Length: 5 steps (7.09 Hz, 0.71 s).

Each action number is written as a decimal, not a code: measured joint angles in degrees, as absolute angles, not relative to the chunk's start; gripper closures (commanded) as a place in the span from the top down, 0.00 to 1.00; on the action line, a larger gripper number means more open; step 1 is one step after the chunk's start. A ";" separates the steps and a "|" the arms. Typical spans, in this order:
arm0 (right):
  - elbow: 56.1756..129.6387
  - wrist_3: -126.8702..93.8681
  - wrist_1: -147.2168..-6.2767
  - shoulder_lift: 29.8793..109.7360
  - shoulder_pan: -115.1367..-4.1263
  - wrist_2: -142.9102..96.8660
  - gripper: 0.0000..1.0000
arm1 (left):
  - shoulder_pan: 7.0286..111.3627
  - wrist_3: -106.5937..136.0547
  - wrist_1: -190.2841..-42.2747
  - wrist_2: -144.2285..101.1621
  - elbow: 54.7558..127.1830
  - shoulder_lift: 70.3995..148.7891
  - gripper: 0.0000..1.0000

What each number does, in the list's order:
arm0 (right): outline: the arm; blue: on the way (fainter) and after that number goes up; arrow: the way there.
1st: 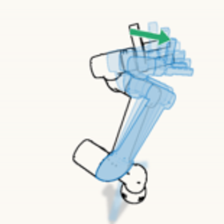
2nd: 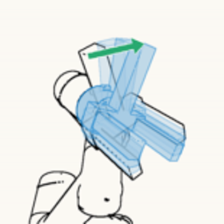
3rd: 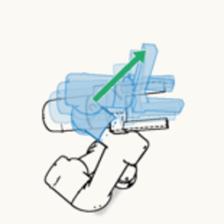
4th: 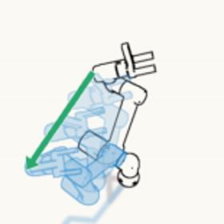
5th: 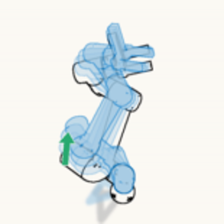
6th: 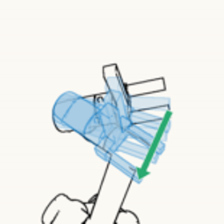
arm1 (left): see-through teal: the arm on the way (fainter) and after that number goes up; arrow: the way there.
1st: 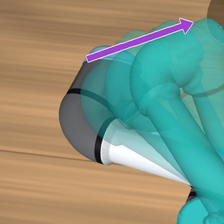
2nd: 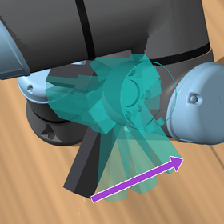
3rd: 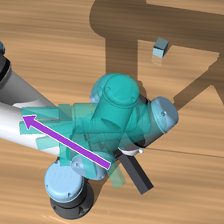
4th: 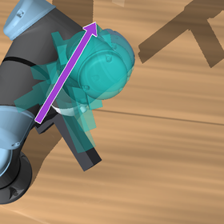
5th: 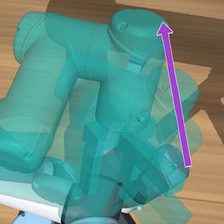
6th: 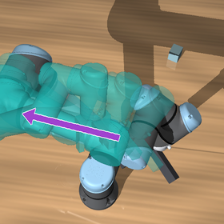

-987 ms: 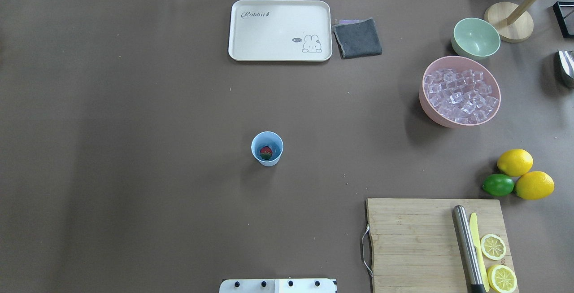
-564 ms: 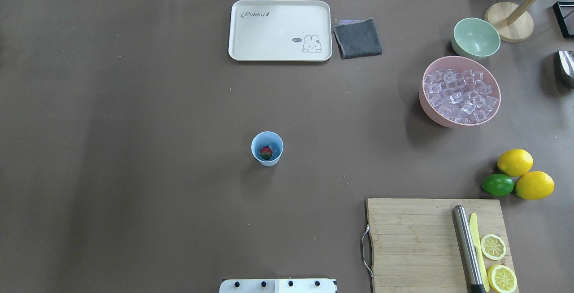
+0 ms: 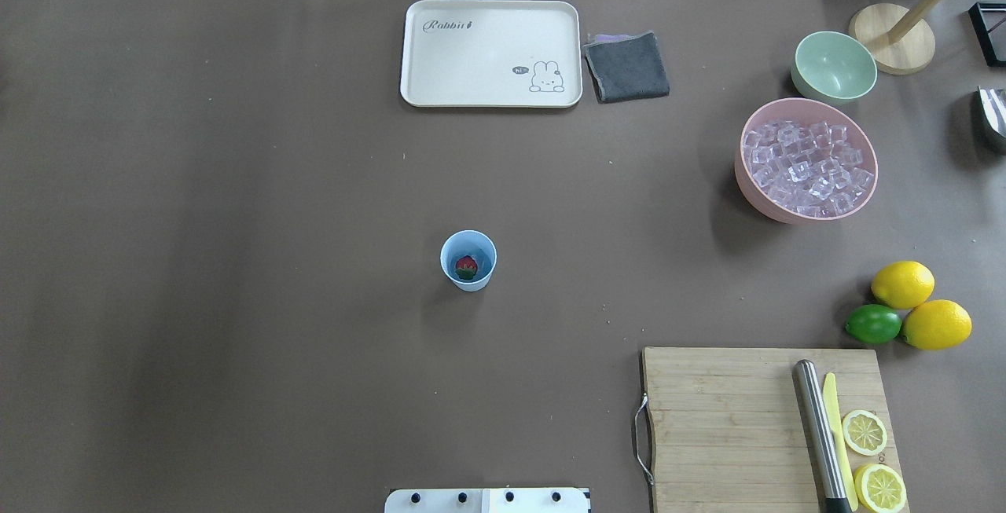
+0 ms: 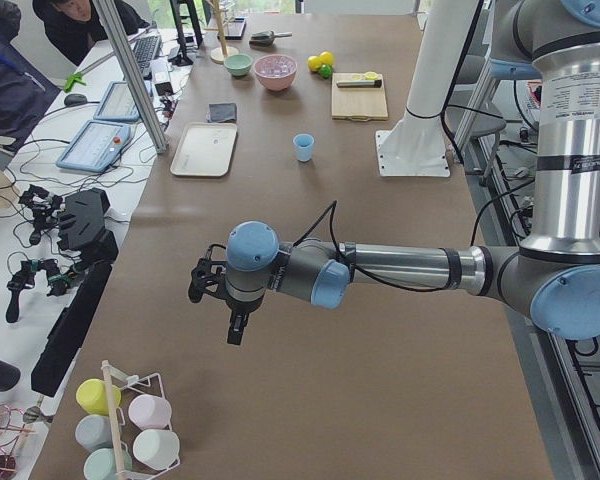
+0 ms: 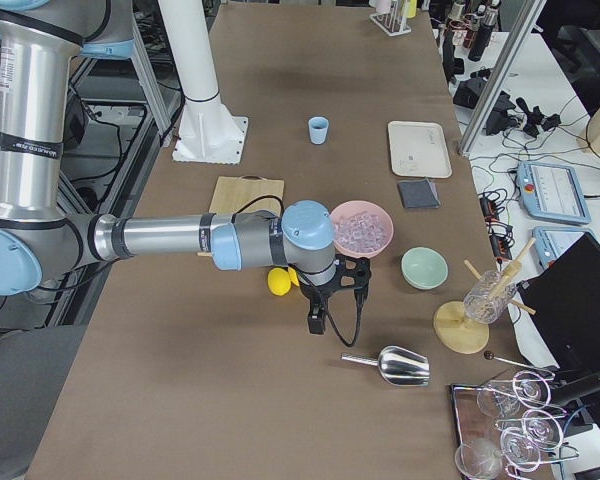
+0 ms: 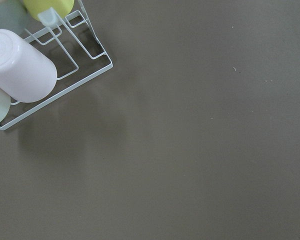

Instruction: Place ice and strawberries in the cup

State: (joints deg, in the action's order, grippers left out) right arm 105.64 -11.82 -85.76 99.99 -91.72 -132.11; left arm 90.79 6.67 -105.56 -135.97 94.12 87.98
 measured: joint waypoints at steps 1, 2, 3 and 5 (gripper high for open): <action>105.62 -11.95 -85.85 99.82 -91.74 -132.02 1.00 | 90.67 6.79 -105.61 -136.02 94.03 88.08 0.98; 105.60 -12.01 -86.02 99.70 -91.75 -131.94 1.00 | 90.65 6.83 -105.63 -136.04 93.96 88.17 0.98; 105.60 -12.03 -86.34 99.61 -91.74 -131.86 1.00 | 90.62 6.83 -105.64 -136.05 93.93 88.21 0.98; 105.60 -12.04 -86.73 99.40 -91.66 -131.76 1.00 | 90.62 6.82 -105.70 -136.04 93.98 88.26 0.97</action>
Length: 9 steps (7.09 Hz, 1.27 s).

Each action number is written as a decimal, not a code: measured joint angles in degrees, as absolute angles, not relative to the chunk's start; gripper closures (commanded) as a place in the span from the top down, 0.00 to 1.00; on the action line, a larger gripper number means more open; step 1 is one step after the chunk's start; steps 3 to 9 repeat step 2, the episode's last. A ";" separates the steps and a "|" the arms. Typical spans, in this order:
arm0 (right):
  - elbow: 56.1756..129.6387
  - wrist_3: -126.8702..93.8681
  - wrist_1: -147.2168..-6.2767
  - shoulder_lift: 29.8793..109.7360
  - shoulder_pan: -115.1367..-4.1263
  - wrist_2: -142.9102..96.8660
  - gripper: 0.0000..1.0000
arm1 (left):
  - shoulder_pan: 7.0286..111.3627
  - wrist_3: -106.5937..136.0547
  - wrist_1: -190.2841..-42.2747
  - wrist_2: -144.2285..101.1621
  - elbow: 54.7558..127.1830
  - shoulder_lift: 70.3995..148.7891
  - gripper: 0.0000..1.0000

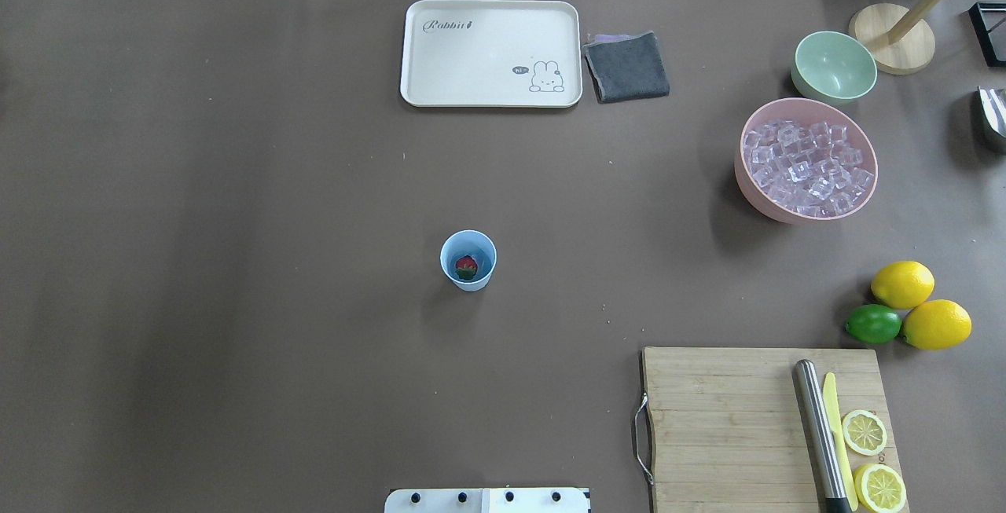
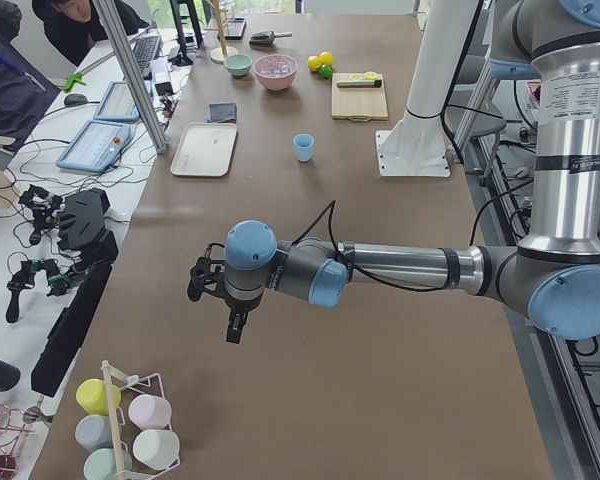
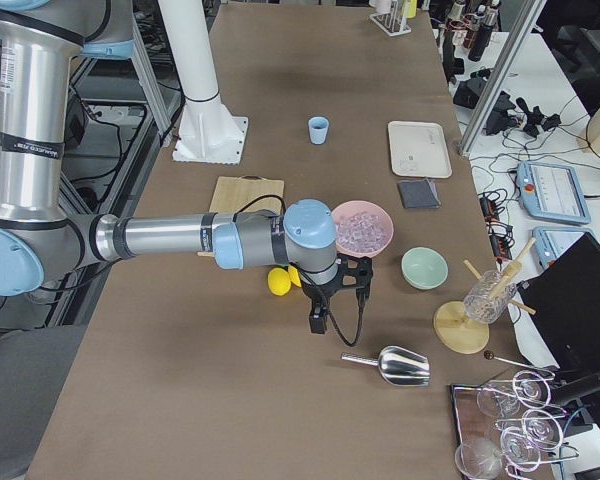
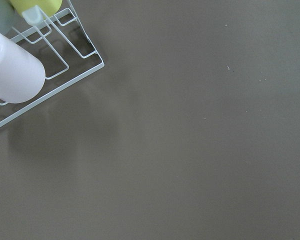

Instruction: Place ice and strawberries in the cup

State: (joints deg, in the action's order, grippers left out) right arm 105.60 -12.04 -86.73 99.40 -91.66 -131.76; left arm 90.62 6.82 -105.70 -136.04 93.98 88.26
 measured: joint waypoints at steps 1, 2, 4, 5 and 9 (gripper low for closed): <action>105.59 -12.04 -87.01 99.06 -91.62 -131.73 1.00 | 90.62 6.81 -105.70 -136.02 93.99 88.30 0.97; 105.58 -12.04 -87.53 98.70 -91.60 -131.69 1.00 | 90.62 6.81 -105.69 -136.03 94.01 88.31 0.98; 105.58 -12.04 -87.53 98.70 -91.60 -131.69 1.00 | 90.62 6.81 -105.69 -136.03 94.01 88.31 0.98; 105.58 -12.04 -87.53 98.70 -91.60 -131.69 1.00 | 90.62 6.81 -105.69 -136.03 94.01 88.31 0.98; 105.58 -12.04 -87.53 98.70 -91.60 -131.69 1.00 | 90.62 6.81 -105.69 -136.03 94.01 88.31 0.98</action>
